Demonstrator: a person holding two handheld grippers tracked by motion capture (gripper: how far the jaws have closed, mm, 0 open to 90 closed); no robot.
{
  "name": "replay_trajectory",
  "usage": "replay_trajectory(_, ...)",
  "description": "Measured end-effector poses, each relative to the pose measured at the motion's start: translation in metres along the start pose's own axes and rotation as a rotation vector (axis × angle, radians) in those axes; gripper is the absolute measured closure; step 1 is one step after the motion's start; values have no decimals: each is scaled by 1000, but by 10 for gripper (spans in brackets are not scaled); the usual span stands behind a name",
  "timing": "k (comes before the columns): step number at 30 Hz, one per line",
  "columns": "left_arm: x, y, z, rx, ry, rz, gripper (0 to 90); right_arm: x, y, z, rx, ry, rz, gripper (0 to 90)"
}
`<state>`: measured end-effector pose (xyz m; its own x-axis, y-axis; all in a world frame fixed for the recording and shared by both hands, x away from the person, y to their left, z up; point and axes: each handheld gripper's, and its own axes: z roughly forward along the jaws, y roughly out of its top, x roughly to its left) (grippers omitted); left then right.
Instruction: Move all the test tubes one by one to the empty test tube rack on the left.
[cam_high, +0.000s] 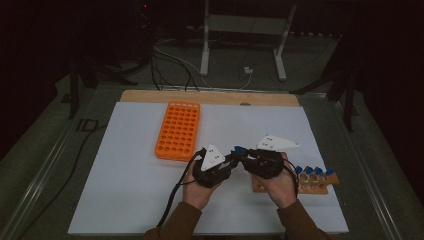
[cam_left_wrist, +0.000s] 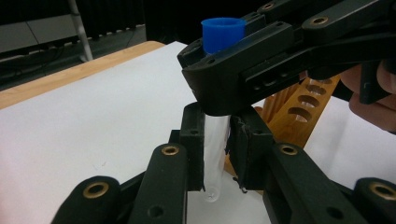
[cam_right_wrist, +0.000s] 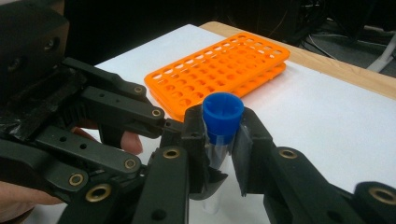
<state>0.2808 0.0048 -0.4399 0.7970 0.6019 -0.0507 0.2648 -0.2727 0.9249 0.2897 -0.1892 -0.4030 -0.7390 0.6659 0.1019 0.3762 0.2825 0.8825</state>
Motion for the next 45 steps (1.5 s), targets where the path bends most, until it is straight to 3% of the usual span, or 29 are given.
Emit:
replay_trajectory(2, 0, 0, 0, -5, -5, 0, 768, -1, 0, -1, -2, 6, 4, 757)
replay_trajectory(5, 3, 0, -1, -2, 7, -6, 769, -4, -1, -3, -33, 17, 29, 568)
replay_trajectory(7, 5, 0, -2, 1, 16, -12, 770, -6, -2, -6, -48, -7, 36, 409)
replay_trajectory(10, 9, 1, -5, -3, 25, -19, 770, -10, -3, -9, -56, -63, 38, 288)
replay_trajectory(13, 14, 1, -8, -7, 36, -26, 770, -12, -7, -13, -70, -93, 30, 190)
replay_trajectory(20, 21, 1, -13, -9, 52, -29, 770, -13, -15, -23, -90, -122, 2, 93)
replay_trajectory(21, 22, 0, -14, -12, 56, -33, 770, -15, -19, -25, -91, -140, 1, 46)
replay_trajectory(30, 38, -2, -23, -16, 98, -35, 769, -17, -35, -29, -79, -147, 7, 6)
replay_trajectory(38, 65, -5, -35, -24, 179, -26, 769, -18, -46, -33, -101, -136, 34, 2)
replay_trajectory(45, 82, -10, -38, -7, 238, -25, 768, -17, -46, -33, -101, -138, 23, 2)
